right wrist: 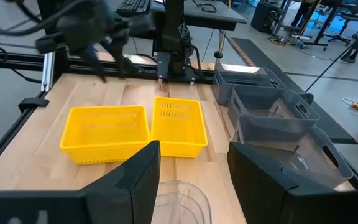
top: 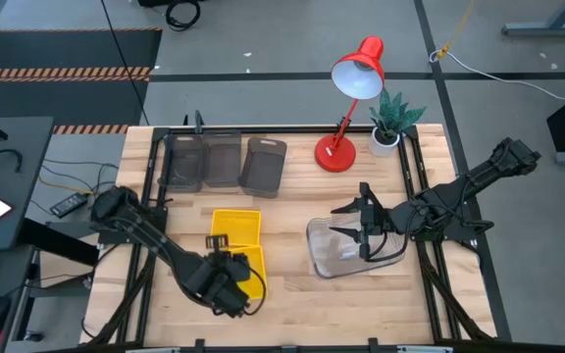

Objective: Stack baskets by color
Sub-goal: Stack the top yellow bin on top of the bottom yellow bin

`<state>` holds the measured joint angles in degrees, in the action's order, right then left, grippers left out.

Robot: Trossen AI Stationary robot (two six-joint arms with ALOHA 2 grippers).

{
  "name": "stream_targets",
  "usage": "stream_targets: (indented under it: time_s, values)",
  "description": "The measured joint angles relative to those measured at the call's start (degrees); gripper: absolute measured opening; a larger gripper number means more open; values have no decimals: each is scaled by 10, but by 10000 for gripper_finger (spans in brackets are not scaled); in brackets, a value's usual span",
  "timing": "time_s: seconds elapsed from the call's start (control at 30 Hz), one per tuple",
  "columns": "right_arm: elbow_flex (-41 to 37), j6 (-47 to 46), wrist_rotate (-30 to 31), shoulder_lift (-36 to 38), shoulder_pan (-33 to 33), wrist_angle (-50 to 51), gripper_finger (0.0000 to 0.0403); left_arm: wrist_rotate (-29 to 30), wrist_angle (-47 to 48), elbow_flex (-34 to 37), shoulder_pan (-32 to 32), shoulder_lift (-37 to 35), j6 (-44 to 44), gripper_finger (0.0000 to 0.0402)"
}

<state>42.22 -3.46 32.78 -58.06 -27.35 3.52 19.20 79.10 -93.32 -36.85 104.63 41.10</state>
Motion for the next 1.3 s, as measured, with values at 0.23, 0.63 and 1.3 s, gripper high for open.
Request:
stream_targets:
  time_s: [0.23, 0.63, 1.3]
  values:
    - [0, 0, -5, 0, 0, -5, 193, 75, 22, 60, 0, -40, 1, 118]
    - [0, 0, -13, 0, 0, -13, 193, -18, -135, 280, 42, -140, -27, 117]
    - [0, 0, -14, 0, 0, -13, 193, -50, -279, 409, 124, -155, -118, 180]
